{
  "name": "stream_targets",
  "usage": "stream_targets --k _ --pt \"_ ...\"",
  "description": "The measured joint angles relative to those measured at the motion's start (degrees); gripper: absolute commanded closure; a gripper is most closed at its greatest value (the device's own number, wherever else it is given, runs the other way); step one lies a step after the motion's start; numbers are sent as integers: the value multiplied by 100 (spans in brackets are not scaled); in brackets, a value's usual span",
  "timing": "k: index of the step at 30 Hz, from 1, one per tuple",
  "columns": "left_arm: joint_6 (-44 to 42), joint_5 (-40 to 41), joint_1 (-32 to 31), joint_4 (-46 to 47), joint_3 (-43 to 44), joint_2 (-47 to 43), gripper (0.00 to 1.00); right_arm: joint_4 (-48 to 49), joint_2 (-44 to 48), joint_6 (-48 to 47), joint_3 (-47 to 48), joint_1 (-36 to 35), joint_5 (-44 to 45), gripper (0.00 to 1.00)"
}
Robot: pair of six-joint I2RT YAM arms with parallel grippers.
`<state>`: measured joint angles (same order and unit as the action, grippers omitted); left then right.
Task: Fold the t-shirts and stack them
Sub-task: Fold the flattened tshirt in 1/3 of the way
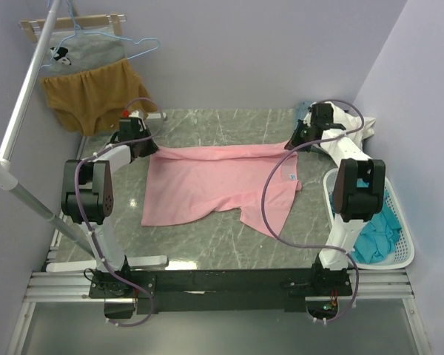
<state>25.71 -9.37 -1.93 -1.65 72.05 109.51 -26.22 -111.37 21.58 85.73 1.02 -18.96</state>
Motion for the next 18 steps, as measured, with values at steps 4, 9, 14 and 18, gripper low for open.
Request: stream_targets --k 4,9,14,18 --pt "103 -2 -90 61 -330 -173 96 101 459 11 -334 -35 92 100" --pt "210 -33 -129 96 -522 -461 99 103 614 20 -483 -42 160 100" --pt "271 48 -149 133 -732 -820 99 68 660 44 -664 -50 348 100" --pt "310 216 -164 11 -931 -1058 99 -61 704 109 -892 -50 625 100"
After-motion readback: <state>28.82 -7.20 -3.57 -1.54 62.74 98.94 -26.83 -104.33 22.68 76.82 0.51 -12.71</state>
